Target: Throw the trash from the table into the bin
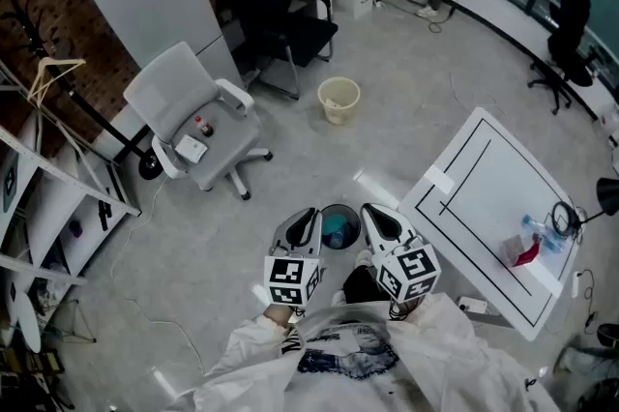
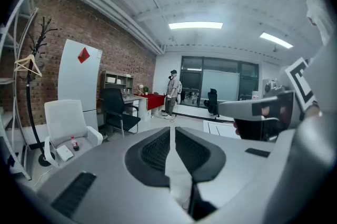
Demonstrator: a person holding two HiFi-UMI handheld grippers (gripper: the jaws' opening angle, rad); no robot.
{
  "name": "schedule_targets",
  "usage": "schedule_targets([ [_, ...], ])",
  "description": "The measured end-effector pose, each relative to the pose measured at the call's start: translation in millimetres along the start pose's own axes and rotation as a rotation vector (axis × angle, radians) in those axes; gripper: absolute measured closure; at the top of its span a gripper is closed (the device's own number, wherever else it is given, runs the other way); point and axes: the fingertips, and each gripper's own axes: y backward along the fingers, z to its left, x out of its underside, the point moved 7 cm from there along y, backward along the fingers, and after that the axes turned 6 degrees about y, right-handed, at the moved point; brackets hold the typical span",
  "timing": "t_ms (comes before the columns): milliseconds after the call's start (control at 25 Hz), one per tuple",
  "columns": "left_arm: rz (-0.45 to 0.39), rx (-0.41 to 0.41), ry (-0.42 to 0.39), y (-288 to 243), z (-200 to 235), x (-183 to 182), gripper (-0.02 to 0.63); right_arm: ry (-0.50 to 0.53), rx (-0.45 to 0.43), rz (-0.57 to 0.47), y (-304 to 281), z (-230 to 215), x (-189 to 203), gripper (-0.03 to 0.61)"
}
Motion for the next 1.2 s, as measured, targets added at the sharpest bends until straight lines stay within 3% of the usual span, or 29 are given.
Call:
schedule_targets([
  [480,-0.051,-0.008,-0.018,21.1,-9.9,-18.3,0.591,0.007,0.009,-0.058,16.1,7.2,-23.5,0.558],
  [840,-0.021,-0.035,-0.026,25.2,-5.9,-10.1,0.604,-0.009,-0.005,-0.033,14.4,13.5,-12.5,0.557],
  [1200,-0.012,-0.002,-0.011,27.7,-9.9,-6.2,0.604,-0.004,0.002,-0.021,18.4,16.7,-11.7,0.558],
])
